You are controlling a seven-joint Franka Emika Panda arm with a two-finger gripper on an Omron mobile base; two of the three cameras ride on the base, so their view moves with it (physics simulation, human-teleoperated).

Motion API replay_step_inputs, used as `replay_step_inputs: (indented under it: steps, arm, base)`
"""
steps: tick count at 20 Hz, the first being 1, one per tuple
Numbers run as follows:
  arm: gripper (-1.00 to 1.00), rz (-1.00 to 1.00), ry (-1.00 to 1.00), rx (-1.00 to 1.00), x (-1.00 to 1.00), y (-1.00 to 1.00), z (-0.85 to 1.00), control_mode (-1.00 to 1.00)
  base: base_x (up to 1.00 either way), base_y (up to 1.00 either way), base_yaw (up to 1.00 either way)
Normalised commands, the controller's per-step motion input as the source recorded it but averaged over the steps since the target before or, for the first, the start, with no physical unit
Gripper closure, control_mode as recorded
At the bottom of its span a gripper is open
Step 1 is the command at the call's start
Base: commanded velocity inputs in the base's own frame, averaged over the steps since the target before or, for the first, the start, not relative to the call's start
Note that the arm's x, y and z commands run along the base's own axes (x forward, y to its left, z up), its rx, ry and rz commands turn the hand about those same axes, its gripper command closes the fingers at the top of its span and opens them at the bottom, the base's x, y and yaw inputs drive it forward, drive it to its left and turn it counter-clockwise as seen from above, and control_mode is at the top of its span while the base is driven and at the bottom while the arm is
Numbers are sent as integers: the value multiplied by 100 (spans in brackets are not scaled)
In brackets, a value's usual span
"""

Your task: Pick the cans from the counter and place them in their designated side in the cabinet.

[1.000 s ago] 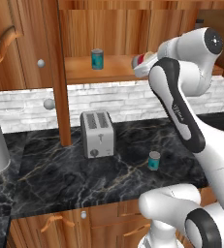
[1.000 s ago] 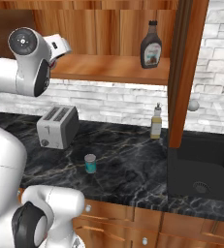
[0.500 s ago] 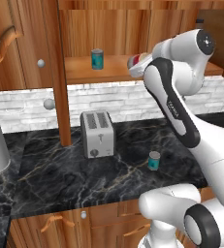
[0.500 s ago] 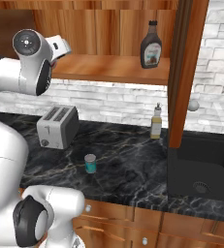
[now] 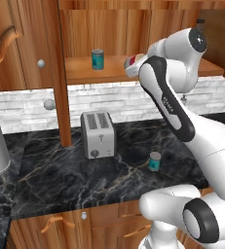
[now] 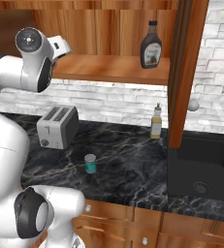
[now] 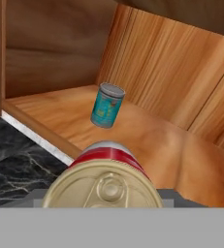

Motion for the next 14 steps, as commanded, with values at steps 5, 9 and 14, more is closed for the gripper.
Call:
replay_step_inputs:
  steps: [5,9,14]
  arm:
    - [100,0,3,0,18,8,-4,-100]
    - [100,0,2,0,21,9,-5,-100]
    - [100,0,2,0,20,4,-6,-100]
  base:
    - [0,0,0]
    - [0,0,0]
    - [0,0,0]
